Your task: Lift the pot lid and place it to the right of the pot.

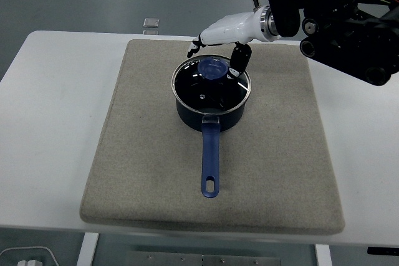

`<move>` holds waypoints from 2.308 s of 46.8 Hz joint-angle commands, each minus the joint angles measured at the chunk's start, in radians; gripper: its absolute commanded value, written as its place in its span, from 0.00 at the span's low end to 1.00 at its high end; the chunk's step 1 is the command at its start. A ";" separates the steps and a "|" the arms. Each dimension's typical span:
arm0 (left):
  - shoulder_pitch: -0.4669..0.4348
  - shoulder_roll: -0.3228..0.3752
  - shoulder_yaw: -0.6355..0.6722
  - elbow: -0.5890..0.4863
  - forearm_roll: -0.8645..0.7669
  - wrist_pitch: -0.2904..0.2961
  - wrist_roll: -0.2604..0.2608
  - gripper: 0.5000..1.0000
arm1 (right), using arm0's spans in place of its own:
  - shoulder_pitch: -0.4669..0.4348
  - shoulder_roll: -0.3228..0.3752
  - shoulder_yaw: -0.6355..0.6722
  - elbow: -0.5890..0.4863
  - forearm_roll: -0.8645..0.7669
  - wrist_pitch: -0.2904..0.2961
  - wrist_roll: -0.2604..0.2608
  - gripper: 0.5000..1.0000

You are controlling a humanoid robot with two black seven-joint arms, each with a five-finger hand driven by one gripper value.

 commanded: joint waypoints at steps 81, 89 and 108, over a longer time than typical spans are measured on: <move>0.000 0.000 0.000 0.000 0.001 0.000 0.000 1.00 | 0.002 0.009 -0.028 -0.023 -0.032 -0.026 0.030 0.45; 0.000 0.000 0.000 0.000 0.001 0.000 0.000 1.00 | 0.002 0.009 -0.028 -0.021 -0.032 -0.024 0.030 0.38; 0.000 0.000 0.000 0.000 0.001 0.000 0.001 1.00 | 0.002 0.009 -0.026 -0.021 -0.027 -0.020 0.030 0.18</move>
